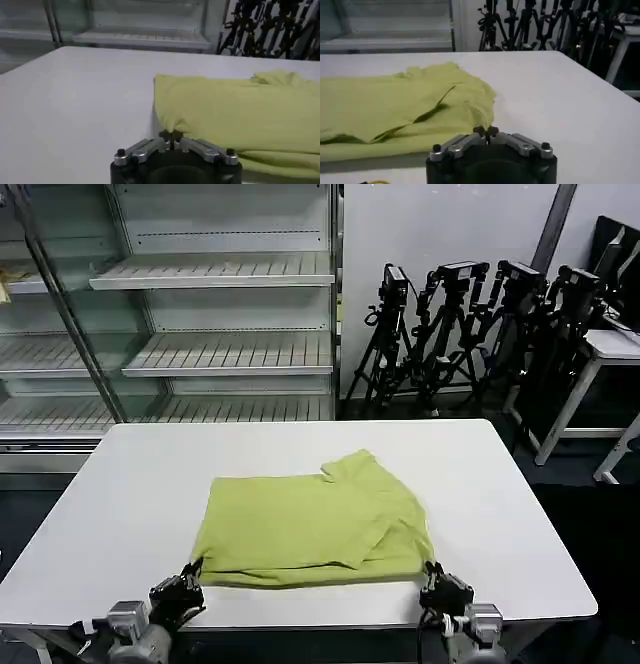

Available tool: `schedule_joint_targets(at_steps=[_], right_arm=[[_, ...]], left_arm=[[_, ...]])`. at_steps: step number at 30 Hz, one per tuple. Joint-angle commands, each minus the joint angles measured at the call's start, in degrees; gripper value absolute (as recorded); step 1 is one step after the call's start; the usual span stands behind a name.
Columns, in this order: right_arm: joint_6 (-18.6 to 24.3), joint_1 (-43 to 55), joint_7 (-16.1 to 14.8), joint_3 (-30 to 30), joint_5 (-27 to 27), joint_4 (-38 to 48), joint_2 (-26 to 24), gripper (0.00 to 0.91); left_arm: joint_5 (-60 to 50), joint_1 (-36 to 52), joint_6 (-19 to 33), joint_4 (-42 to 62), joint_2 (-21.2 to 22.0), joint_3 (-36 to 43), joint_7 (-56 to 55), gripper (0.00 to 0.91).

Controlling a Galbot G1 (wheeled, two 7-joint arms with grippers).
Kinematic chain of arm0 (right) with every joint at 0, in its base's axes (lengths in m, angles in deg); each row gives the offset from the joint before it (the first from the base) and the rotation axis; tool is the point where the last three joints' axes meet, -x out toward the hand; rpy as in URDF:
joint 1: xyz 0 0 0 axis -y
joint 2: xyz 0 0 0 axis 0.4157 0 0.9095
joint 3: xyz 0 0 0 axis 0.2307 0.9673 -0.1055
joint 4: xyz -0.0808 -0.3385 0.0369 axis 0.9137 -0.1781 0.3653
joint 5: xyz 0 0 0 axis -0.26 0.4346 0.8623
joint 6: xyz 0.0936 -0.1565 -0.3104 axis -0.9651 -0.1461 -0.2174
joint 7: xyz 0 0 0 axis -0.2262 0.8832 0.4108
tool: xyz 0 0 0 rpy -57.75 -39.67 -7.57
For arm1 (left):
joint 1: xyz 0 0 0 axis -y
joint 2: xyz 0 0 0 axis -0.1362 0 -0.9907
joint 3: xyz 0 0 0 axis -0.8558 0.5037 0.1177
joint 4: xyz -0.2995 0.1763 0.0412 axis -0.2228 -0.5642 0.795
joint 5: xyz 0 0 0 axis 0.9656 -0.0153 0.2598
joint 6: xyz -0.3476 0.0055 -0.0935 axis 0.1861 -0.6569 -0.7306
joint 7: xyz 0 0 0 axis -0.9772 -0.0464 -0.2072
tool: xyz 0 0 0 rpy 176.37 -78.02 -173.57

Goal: Fold and organize the clothes.

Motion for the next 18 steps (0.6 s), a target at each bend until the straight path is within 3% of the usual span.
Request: schedule_joint_targets(at_steps=[1,12,18], right_arm=[[-0.6,-7.4,-2.6,-0.5,4.2,-3.7,0.0,0.907],[0.3,-4.7,-3.3,-5.0,4.1,-8.2,-1.0,0.907],[-0.2,2.0,-2.1,-6.3,1.6,-7.6,-2.2,0.907]], left_arm=[[-3.0,-7.6,-1.2,-4.8,0.1,-1.7,1.2,0.907],[-2.9,-8.2,-1.8,-9.6,-0.7,-5.5,2.0,0.907],[0.7,-2.3,-1.9,-7.5,-5.4,-11.5,3.3,0.907]])
